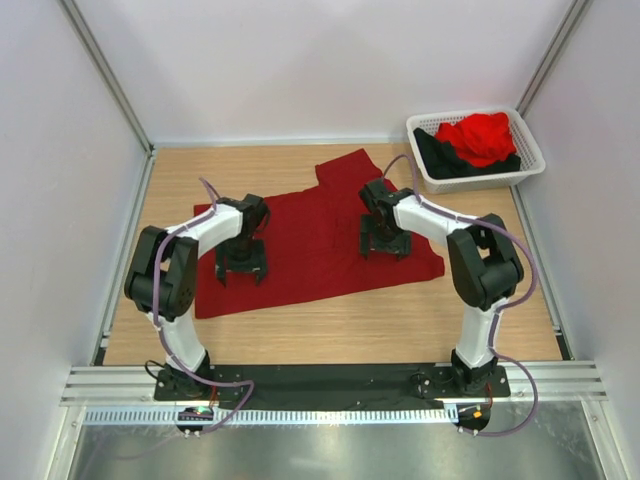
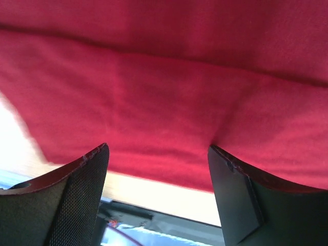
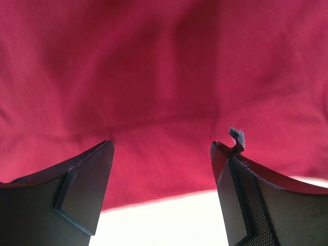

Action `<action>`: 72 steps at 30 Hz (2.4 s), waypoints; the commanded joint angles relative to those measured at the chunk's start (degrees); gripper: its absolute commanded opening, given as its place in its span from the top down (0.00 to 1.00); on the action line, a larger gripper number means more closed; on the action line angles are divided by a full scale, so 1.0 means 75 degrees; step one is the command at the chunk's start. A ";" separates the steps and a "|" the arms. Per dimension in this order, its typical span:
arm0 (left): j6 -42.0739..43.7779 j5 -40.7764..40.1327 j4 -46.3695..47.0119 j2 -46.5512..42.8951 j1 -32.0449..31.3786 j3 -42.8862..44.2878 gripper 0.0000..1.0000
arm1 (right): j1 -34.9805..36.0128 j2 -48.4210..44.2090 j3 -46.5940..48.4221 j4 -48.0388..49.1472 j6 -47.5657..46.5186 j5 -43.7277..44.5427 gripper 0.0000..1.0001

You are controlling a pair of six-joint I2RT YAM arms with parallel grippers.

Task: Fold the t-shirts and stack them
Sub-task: Fold the tshirt

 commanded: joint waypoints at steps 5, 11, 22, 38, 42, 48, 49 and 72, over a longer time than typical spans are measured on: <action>-0.0937 0.1185 0.0968 0.0127 0.0022 -0.0972 0.21 | 0.0155 0.1213 0.0859 0.0664 -0.0214 0.0577 0.17; -0.2109 0.2381 0.1601 0.0069 -0.0515 -0.1523 0.22 | 0.0425 0.2723 0.2334 0.0572 -0.0729 0.0881 0.17; -0.5376 0.3037 0.3134 0.0163 -0.3410 -0.1606 0.21 | 0.0730 0.3910 0.5535 0.0371 -0.1890 -0.0428 0.17; -0.4561 0.3634 0.3254 -0.0868 -0.4032 0.0082 0.21 | -0.0114 0.0232 0.3511 -0.0836 -0.1551 -0.0324 0.14; -0.4513 0.3952 0.3160 -0.1792 -0.4044 -0.0339 0.20 | 0.0037 -0.0985 0.2212 -0.0894 -0.0872 -0.0758 0.15; -0.3998 0.2688 0.1934 -0.3958 -0.3822 -0.0447 0.20 | 0.1115 -0.1868 0.0744 -0.0332 0.0755 -0.0678 0.18; -0.3881 0.2292 0.1709 -0.4183 -0.3647 -0.0341 0.20 | 0.1418 -0.1961 0.0638 -0.0170 0.1234 -0.0596 0.20; -0.2544 -0.0406 -0.1176 -0.7888 -0.2860 -0.0306 0.18 | 0.2675 0.2441 0.3881 0.0396 0.1778 0.1350 0.23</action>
